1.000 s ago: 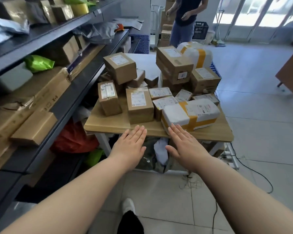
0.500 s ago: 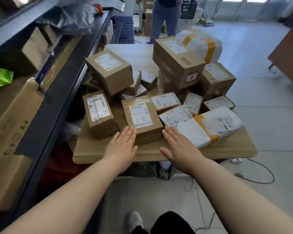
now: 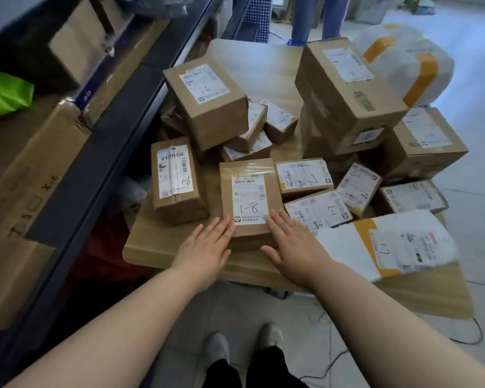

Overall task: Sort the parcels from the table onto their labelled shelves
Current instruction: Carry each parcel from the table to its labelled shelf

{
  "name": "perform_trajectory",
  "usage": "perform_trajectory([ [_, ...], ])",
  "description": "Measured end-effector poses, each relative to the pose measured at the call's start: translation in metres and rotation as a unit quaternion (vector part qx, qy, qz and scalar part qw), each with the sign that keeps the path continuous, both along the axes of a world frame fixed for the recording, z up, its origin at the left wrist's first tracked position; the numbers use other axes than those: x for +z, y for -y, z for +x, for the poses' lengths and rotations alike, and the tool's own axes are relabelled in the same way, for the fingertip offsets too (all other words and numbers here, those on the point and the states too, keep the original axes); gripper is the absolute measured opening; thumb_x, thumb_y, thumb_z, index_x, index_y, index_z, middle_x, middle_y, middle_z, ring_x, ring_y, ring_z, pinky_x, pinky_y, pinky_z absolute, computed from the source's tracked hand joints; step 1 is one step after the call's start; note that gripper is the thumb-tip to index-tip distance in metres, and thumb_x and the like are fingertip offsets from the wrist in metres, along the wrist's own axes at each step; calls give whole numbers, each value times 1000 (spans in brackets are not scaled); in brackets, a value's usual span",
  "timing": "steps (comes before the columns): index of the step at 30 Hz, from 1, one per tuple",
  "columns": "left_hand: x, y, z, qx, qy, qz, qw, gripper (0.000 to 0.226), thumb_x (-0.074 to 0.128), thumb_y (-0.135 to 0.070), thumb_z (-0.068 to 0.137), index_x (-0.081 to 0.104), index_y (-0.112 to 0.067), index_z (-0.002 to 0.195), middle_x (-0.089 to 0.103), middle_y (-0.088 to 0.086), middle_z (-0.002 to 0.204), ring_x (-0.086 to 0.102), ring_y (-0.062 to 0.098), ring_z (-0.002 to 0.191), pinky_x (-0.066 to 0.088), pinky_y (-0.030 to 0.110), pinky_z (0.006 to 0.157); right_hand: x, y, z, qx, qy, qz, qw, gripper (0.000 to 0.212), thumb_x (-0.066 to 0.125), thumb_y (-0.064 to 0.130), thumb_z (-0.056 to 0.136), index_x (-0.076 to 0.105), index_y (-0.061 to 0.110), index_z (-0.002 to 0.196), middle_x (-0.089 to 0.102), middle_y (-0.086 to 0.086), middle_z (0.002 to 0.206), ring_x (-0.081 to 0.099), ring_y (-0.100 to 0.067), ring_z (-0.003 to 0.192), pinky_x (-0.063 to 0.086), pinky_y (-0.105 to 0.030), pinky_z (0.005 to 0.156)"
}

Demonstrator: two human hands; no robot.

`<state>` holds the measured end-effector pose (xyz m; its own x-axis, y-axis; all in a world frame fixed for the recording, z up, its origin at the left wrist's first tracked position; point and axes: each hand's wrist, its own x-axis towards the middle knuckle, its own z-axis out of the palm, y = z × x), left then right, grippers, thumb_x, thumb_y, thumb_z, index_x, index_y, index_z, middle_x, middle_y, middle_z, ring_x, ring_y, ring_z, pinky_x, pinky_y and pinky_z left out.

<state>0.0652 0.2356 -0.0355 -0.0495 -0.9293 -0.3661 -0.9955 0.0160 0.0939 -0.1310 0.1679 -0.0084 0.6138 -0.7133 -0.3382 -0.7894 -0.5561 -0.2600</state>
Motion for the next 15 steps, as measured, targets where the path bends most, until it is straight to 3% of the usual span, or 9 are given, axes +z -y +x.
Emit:
perform_trajectory([
  [4, -2, -7, 5, 6, -33, -5, 999, 59, 24, -36, 103, -9, -27, 151, -20, -14, 153, -10, 10, 146, 0, 32, 120, -7, -2, -2, 34, -32, 15, 999, 66, 29, 46, 100, 4, 14, 152, -3, -2, 160, -9, -15, 146, -5, -31, 116],
  [12, 4, -36, 0, 7, -47, 3, 999, 56, 21, -38, 103, -3, -25, 152, -11, -10, 159, -10, 8, 146, -1, 30, 120, -2, -30, -8, 61, -35, 20, 997, 65, 33, 44, 99, 10, 16, 152, 0, -1, 160, -6, -14, 146, -4, -30, 116],
  [15, 4, -51, 6, -24, -28, 5, 999, 57, 8, -45, 100, -2, -25, 152, -10, -10, 159, -9, 8, 146, -3, 29, 118, 2, -50, -14, 76, -39, 29, 996, 65, 34, 44, 99, 9, 17, 152, 0, 1, 160, -7, -13, 146, -5, -29, 115],
])
